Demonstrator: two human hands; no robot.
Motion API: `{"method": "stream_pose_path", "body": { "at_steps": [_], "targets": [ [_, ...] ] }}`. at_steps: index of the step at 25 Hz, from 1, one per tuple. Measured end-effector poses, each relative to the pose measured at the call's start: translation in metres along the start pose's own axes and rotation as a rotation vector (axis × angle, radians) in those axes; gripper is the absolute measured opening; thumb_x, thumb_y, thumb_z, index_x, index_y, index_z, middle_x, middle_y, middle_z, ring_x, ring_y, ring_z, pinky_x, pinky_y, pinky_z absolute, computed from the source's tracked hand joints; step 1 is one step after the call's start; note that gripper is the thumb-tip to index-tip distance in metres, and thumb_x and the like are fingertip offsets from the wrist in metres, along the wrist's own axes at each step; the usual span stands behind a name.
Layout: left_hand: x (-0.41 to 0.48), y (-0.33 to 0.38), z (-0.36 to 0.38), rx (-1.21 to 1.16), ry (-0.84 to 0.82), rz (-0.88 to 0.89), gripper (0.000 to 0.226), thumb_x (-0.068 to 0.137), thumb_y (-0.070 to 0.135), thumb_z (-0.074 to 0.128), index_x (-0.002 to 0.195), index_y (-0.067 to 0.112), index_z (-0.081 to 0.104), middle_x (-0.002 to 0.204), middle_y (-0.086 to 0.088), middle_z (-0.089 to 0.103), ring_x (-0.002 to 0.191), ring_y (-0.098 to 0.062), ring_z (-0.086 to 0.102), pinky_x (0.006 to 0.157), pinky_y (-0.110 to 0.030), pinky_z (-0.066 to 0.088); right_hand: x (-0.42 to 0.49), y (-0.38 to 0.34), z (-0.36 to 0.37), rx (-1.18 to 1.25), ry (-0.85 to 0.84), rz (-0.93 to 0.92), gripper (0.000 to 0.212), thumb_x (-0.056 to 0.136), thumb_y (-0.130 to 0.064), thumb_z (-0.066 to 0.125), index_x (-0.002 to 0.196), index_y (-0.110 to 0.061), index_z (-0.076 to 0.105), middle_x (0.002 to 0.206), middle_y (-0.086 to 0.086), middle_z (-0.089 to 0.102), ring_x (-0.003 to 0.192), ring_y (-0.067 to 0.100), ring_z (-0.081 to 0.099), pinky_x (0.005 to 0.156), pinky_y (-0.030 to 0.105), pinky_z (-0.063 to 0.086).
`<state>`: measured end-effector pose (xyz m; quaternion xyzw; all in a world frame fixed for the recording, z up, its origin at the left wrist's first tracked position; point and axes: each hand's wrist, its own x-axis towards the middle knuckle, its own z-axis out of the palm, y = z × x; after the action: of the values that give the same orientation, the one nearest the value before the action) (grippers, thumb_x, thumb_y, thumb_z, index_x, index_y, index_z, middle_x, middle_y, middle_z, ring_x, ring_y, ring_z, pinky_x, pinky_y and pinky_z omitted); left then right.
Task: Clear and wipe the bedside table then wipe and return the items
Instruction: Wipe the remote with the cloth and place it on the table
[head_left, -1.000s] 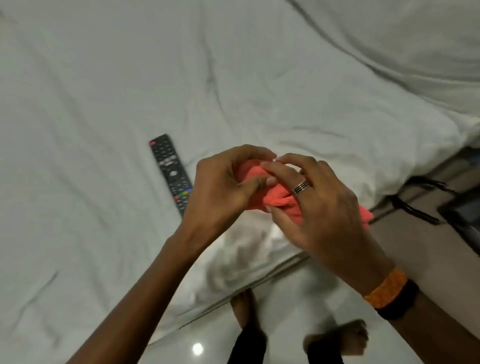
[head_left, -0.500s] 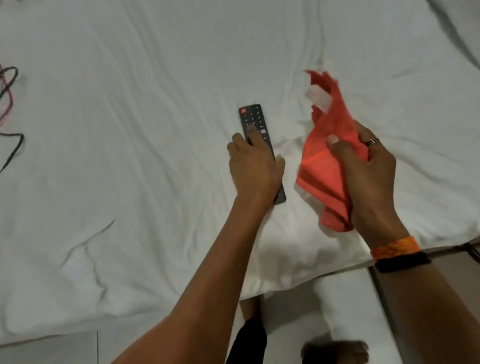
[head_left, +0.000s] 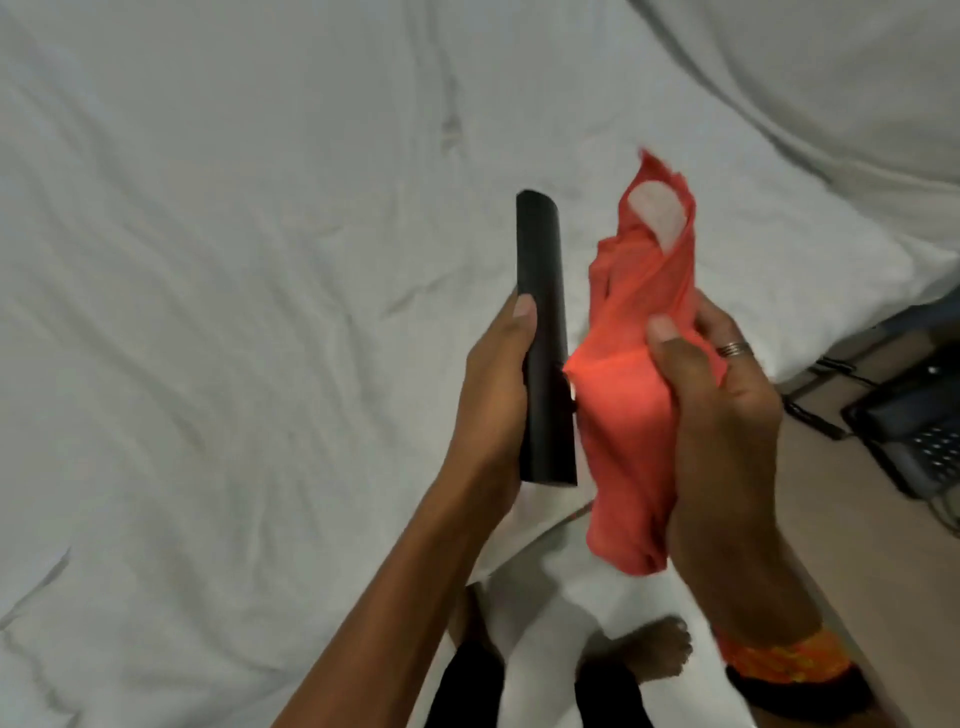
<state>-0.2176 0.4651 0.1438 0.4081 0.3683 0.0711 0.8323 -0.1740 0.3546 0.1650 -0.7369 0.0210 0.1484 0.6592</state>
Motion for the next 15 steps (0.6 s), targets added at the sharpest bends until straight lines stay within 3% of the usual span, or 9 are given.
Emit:
{"method": "stream_pose_path", "body": {
  "at_steps": [3, 5, 7, 8, 10, 12, 15],
  "targets": [
    [-0.015, -0.033, 0.063, 0.005, 0.008, -0.048, 0.037, 0.107, 0.023, 0.038, 0.111, 0.000, 0.066, 0.094, -0.023, 0.065, 0.084, -0.022, 0.059, 0.079, -0.037, 0.055, -0.027, 0.012, -0.048, -0.341, -0.026, -0.108, 0.059, 0.089, -0.057, 0.052, 0.146, -0.043, 0.044, 0.146, -0.021, 0.054, 0.129, -0.012, 0.051, 0.101, 0.005, 0.042],
    [-0.030, -0.067, 0.081, 0.086, 0.074, -0.151, 0.041, 0.108, 0.005, 0.025, 0.129, -0.014, 0.055, 0.073, -0.029, 0.069, 0.070, -0.014, 0.059, 0.070, -0.025, 0.052, -0.044, 0.024, -0.076, -0.492, -0.042, -0.150, 0.067, 0.092, -0.059, 0.040, 0.155, -0.046, 0.021, 0.163, -0.024, 0.026, 0.147, -0.010, 0.026, 0.114, 0.005, 0.025],
    [-0.053, -0.092, 0.105, 0.184, -0.190, -0.377, 0.047, 0.109, 0.014, 0.022, 0.132, -0.019, 0.047, 0.044, 0.003, 0.064, 0.043, 0.003, 0.058, 0.050, -0.009, 0.049, -0.051, 0.035, -0.105, -0.506, 0.017, -0.103, 0.066, 0.096, -0.057, 0.033, 0.155, -0.051, 0.005, 0.166, -0.028, 0.011, 0.151, -0.010, 0.013, 0.120, 0.008, 0.016],
    [-0.058, -0.108, 0.122, 0.248, -0.303, -0.412, 0.047, 0.109, 0.019, 0.025, 0.127, -0.016, 0.052, 0.044, 0.011, 0.060, 0.040, 0.006, 0.058, 0.047, -0.006, 0.047, -0.049, 0.040, -0.124, -0.481, 0.077, -0.063, 0.065, 0.097, -0.057, 0.033, 0.155, -0.053, 0.002, 0.166, -0.029, 0.009, 0.152, -0.009, 0.010, 0.123, 0.014, 0.015],
    [-0.062, -0.137, 0.153, 0.403, -0.378, -0.281, 0.044, 0.108, 0.015, 0.028, 0.127, -0.019, 0.049, 0.073, 0.012, 0.064, 0.055, 0.008, 0.065, 0.058, -0.004, 0.050, -0.037, 0.051, -0.162, -0.428, 0.199, 0.003, 0.065, 0.100, -0.052, 0.034, 0.157, -0.048, 0.003, 0.167, -0.025, 0.009, 0.154, -0.006, 0.008, 0.128, 0.029, 0.015],
    [-0.066, -0.165, 0.184, 0.494, -0.405, -0.163, 0.035, 0.106, 0.013, 0.036, 0.121, -0.005, 0.061, 0.092, 0.004, 0.070, 0.081, -0.001, 0.072, 0.072, -0.011, 0.054, -0.016, 0.063, -0.198, -0.407, 0.303, 0.044, 0.065, 0.101, -0.048, 0.034, 0.159, -0.041, 0.005, 0.169, -0.020, 0.007, 0.155, -0.003, 0.007, 0.130, 0.033, 0.014],
    [-0.069, -0.207, 0.213, 0.626, -0.434, -0.195, 0.034, 0.101, 0.026, 0.048, 0.120, 0.005, 0.067, 0.098, 0.000, 0.074, 0.091, -0.018, 0.072, 0.075, -0.019, 0.057, 0.016, 0.078, -0.255, -0.303, 0.408, 0.087, 0.062, 0.104, -0.041, 0.035, 0.161, -0.030, 0.012, 0.169, -0.010, 0.017, 0.154, 0.004, 0.019, 0.128, 0.036, 0.021]
  ]
}}
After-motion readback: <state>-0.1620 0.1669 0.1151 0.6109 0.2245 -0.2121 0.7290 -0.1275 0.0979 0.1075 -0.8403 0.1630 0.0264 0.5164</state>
